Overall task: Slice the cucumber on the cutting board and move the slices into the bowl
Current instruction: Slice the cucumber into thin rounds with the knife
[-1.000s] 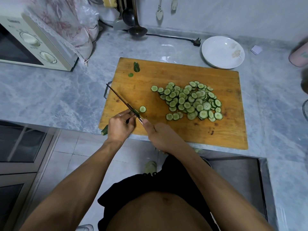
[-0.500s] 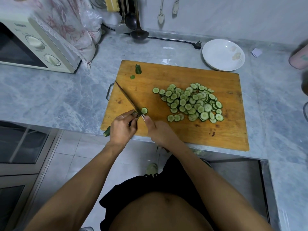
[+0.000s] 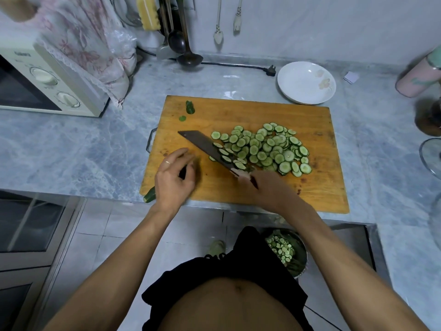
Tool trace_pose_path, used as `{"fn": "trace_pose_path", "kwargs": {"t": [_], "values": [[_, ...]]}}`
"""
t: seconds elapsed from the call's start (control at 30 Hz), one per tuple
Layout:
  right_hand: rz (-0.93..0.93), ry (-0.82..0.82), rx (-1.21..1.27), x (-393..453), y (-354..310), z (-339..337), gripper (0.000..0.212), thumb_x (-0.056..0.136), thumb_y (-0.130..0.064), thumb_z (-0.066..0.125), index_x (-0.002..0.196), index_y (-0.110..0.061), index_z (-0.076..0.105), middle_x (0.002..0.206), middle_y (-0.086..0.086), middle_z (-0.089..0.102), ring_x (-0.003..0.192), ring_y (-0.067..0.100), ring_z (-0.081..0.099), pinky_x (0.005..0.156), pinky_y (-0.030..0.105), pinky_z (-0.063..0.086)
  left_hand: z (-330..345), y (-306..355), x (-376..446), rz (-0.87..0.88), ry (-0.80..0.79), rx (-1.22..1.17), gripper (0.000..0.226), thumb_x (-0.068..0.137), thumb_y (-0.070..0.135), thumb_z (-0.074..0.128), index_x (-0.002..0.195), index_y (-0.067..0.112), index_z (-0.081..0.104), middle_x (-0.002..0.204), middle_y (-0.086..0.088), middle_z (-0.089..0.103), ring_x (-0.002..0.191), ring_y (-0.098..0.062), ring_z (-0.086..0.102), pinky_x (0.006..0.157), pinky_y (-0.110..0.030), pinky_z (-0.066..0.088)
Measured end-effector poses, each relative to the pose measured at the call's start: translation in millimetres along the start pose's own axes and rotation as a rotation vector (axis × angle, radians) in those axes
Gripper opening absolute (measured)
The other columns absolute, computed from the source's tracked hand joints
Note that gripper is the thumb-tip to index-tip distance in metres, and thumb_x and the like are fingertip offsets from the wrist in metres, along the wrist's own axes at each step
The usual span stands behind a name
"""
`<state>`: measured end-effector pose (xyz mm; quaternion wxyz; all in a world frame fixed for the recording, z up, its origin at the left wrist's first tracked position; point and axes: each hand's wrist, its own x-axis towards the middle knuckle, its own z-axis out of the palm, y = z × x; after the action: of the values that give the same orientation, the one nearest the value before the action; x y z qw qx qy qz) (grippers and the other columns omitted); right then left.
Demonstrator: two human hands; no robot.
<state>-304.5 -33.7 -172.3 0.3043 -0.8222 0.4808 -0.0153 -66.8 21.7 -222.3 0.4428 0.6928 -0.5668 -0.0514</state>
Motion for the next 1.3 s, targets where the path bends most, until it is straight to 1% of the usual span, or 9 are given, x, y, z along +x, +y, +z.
{"fn": "trace_pose_path", "kwargs": {"t": [0.07,0.2,0.37,0.5,0.7,0.83,0.93,1.17,1.3], "values": [[-0.014,-0.009,-0.131,-3,2,-6,0.045,0.101,-0.053,0.037,0.074,-0.016,0.042,0.065,-0.001,0.045,0.060,0.022,0.047,0.056,0.037,0.037,6,16,7,0.160,-0.020,-0.039,0.016,0.086,0.010,0.067,0.098,0.008,0.077,0.110,-0.006,0.068,0.101,-0.015,0.062,0.089,-0.023,0.048],[-0.047,-0.017,-0.334,-6,0,-11,0.042,0.101,-0.055,0.036,0.087,-0.015,0.042,0.068,-0.003,0.040,0.065,0.023,0.047,0.056,0.034,0.034,21,43,14,0.381,-0.390,-0.029,0.019,0.086,0.022,0.063,0.091,0.010,0.077,0.099,-0.005,0.069,0.090,-0.022,0.063,0.075,-0.033,0.052],[-0.078,-0.004,-0.416,-14,-1,-17,0.042,0.101,-0.054,0.036,0.093,-0.015,0.047,0.089,0.007,0.060,0.082,0.028,0.061,0.059,0.033,0.031,38,51,44,0.278,-0.728,0.081,0.035,0.090,0.044,0.052,0.110,0.023,0.070,0.116,0.001,0.063,0.104,-0.021,0.059,0.083,-0.034,0.050],[-0.084,0.015,-0.388,-16,2,-20,0.040,0.101,-0.054,0.038,0.088,-0.016,0.045,0.091,0.008,0.065,0.080,0.027,0.062,0.057,0.033,0.031,53,55,71,0.173,-0.862,0.136,0.031,0.092,0.046,0.060,0.114,0.027,0.068,0.122,0.001,0.060,0.111,-0.018,0.056,0.090,-0.036,0.048],[-0.097,0.056,-0.400,-18,13,-24,0.044,0.099,-0.057,0.038,0.093,-0.015,0.050,0.090,0.008,0.066,0.081,0.029,0.064,0.058,0.033,0.034,67,64,90,0.075,-0.689,0.125,0.019,0.094,0.019,0.062,0.109,0.015,0.072,0.121,-0.008,0.065,0.114,-0.025,0.057,0.094,-0.037,0.048],[-0.078,0.076,-0.415,-18,16,-33,0.045,0.100,-0.056,0.038,0.102,-0.014,0.056,0.097,0.007,0.067,0.087,0.028,0.064,0.061,0.033,0.035,58,63,79,-0.027,-0.457,0.280,0.028,0.091,0.033,0.063,0.111,0.017,0.071,0.115,-0.011,0.063,0.103,-0.031,0.059,0.082,-0.038,0.052],[-0.092,0.067,-0.422,-21,19,-39,0.046,0.100,-0.055,0.039,0.105,-0.013,0.057,0.100,0.008,0.067,0.088,0.028,0.064,0.063,0.033,0.037,54,65,74,-0.128,-0.476,0.407,0.037,0.089,0.037,0.063,0.118,0.015,0.069,0.113,-0.017,0.063,0.109,-0.037,0.054,0.086,-0.040,0.047],[-0.166,0.025,-0.474,-17,21,-40,0.049,0.101,-0.055,0.035,0.110,-0.012,0.055,0.100,0.009,0.067,0.087,0.029,0.064,0.061,0.033,0.031,77,72,89,-0.237,-0.588,0.217,0.041,0.089,0.002,0.056,0.126,0.015,0.065,0.130,-0.013,0.062,0.116,-0.030,0.059,0.090,-0.031,0.048],[-0.203,0.023,-0.502,-14,25,-36,0.052,0.102,-0.055,0.033,0.116,-0.010,0.056,0.101,0.011,0.068,0.089,0.030,0.064,0.062,0.033,0.030,70,71,77,-0.102,-0.506,0.144,0.033,0.085,-0.002,0.057,0.110,0.012,0.072,0.118,-0.011,0.065,0.107,-0.025,0.061,0.087,-0.024,0.045]]}}
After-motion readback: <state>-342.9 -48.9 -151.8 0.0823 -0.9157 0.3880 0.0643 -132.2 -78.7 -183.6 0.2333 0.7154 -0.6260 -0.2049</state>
